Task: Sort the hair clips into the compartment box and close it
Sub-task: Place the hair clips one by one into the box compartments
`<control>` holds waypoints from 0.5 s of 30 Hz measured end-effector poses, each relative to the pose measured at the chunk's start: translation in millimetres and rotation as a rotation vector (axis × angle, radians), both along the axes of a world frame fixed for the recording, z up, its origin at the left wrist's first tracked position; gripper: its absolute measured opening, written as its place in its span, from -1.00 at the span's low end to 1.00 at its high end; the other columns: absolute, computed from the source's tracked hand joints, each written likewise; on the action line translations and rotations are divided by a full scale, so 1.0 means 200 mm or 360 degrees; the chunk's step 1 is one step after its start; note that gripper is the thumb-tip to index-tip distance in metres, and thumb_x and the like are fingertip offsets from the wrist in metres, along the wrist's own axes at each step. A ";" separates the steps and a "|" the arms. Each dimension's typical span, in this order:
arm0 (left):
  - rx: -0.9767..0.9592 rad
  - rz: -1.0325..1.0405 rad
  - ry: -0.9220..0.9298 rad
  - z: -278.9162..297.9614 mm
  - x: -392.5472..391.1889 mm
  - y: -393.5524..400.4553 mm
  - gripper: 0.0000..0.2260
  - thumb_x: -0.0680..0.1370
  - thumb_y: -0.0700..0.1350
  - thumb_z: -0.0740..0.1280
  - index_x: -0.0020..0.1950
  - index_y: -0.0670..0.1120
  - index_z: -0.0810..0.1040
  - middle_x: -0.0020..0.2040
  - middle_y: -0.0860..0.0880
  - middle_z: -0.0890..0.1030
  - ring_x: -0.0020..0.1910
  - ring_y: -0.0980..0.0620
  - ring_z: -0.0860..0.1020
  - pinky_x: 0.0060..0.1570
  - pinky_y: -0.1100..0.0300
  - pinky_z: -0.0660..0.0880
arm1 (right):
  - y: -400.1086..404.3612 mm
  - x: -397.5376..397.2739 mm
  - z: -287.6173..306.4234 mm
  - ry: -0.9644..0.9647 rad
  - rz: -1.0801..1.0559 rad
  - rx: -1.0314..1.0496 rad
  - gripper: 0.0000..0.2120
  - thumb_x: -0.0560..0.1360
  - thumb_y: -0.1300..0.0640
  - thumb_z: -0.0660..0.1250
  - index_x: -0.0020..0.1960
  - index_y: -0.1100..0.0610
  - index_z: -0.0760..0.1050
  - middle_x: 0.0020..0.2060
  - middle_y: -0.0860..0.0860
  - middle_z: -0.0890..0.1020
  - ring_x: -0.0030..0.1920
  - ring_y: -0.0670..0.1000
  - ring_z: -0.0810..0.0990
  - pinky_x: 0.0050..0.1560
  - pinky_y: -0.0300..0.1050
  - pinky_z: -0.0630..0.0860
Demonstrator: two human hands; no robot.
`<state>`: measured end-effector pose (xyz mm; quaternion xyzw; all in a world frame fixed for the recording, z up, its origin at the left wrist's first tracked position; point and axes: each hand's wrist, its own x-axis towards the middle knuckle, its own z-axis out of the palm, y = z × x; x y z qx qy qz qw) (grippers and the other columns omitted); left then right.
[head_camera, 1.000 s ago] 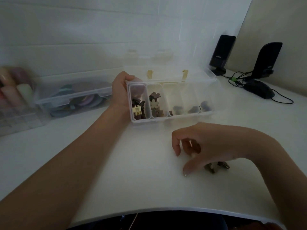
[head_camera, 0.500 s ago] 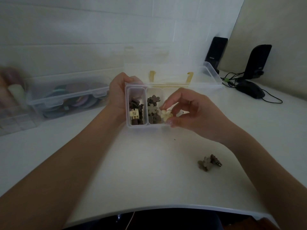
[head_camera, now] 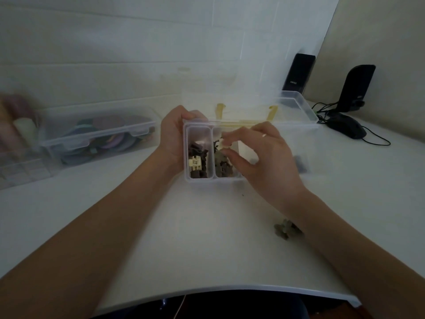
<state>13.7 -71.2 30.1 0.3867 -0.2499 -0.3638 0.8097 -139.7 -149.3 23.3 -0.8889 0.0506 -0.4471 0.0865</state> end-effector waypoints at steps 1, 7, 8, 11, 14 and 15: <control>-0.0005 0.0015 0.0017 0.00 -0.01 0.00 -0.83 0.23 -0.12 0.14 -0.53 -0.13 0.43 -0.53 -0.01 0.37 -0.52 0.04 0.30 -0.44 0.26 0.31 | -0.01 0.00 0.00 -0.0026 -0.0027 -0.0053 -0.91 0.45 0.09 0.37 -0.11 0.10 0.61 -0.09 -0.06 0.69 -0.09 -0.05 0.46 -0.06 -0.20 0.40; 0.0003 0.0150 0.0071 0.01 -0.01 0.01 -0.87 0.21 -0.13 0.17 -0.51 -0.14 0.42 -0.52 -0.03 0.39 -0.53 0.02 0.36 -0.42 0.28 0.38 | -0.06 -0.04 0.01 0.0052 -0.0020 -0.0002 -0.90 0.48 0.10 0.38 -0.05 0.06 0.65 0.08 0.02 0.56 -0.05 -0.07 0.40 0.03 -0.36 0.28; 0.0011 0.0171 0.0066 0.01 -0.01 0.02 -0.88 0.20 -0.12 0.18 -0.53 -0.12 0.42 -0.53 -0.01 0.40 -0.53 0.03 0.37 -0.42 0.29 0.39 | -0.06 -0.05 0.02 0.0069 0.0016 0.0032 -0.88 0.49 0.11 0.36 -0.01 0.05 0.64 0.08 0.01 0.55 -0.03 -0.08 0.40 0.06 -0.40 0.26; 0.0009 0.0184 0.0063 0.02 0.00 0.03 -0.83 0.20 -0.13 0.17 -0.60 -0.07 0.41 -0.58 0.03 0.39 -0.58 0.08 0.36 -0.47 0.33 0.37 | -0.07 -0.07 0.05 0.0045 0.0067 0.0148 -0.85 0.53 0.14 0.31 0.07 0.04 0.57 0.02 -0.08 0.54 -0.02 -0.24 0.38 0.02 -0.44 0.26; -0.0012 0.0163 0.0048 0.04 -0.01 0.04 -0.78 0.21 -0.14 0.14 -0.64 -0.08 0.41 -0.61 0.04 0.38 -0.62 0.09 0.38 -0.51 0.37 0.37 | -0.05 -0.10 0.08 -0.0128 0.0073 0.0272 -0.90 0.53 0.22 0.28 -0.02 0.10 0.56 -0.14 -0.17 0.56 -0.13 -0.17 0.46 -0.11 -0.40 0.32; -0.0021 0.0148 0.0064 0.04 -0.01 0.04 -0.77 0.22 -0.14 0.13 -0.65 -0.08 0.40 -0.62 0.04 0.38 -0.63 0.09 0.38 -0.52 0.38 0.36 | -0.04 -0.12 0.10 -0.0162 0.0093 0.0314 -0.90 0.53 0.25 0.27 -0.07 0.13 0.56 -0.19 -0.15 0.58 -0.18 -0.10 0.50 -0.17 -0.33 0.37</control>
